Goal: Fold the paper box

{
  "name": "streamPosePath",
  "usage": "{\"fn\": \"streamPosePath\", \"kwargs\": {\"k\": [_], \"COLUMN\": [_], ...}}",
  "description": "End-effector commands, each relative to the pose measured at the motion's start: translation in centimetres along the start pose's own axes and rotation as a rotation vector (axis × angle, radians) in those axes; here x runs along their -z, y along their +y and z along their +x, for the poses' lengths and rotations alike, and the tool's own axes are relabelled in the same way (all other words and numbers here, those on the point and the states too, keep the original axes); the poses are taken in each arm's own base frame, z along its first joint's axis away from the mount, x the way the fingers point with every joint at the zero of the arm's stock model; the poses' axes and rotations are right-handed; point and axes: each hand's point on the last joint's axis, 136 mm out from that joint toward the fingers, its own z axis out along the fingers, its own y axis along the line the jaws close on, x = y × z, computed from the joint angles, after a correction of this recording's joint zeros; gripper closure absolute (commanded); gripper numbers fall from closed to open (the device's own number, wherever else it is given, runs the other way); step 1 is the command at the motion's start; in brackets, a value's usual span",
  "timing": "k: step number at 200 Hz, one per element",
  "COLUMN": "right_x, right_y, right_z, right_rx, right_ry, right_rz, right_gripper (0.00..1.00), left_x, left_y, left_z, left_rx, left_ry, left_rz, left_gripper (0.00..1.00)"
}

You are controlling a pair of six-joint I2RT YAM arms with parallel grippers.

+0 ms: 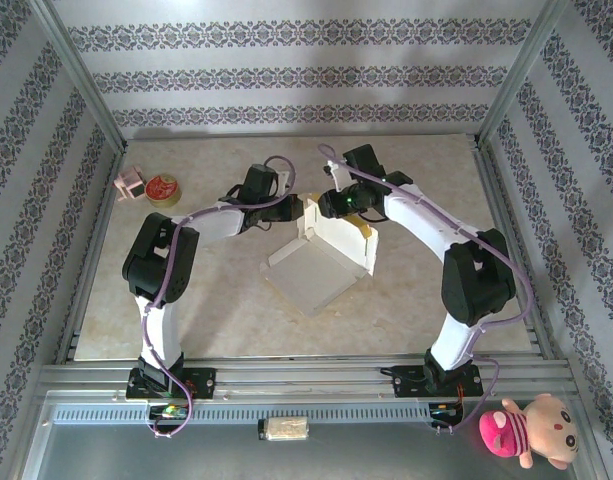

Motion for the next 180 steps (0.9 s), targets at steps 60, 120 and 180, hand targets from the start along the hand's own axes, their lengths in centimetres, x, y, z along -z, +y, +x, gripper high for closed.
{"fn": "streamPosePath", "kwargs": {"k": [60,120,180], "right_x": [-0.4,-0.3,0.2], "right_y": [-0.8,-0.9,0.0], "right_z": [2.1,2.8,3.6], "right_rx": [0.101,0.194,0.287], "right_ry": [-0.005,0.006,0.029], "right_rz": [0.116,0.131,0.074], "right_gripper": [0.66,0.66,0.66], "left_x": [1.2,2.3,3.9], "left_y": [-2.0,-2.9,-3.8], "left_z": [-0.2,2.2,4.2], "left_rx": [0.125,0.102,-0.088], "left_ry": [-0.133,-0.098,-0.126], "left_rz": [0.09,0.15,0.219], "left_gripper": [0.89,0.76,0.6]}}
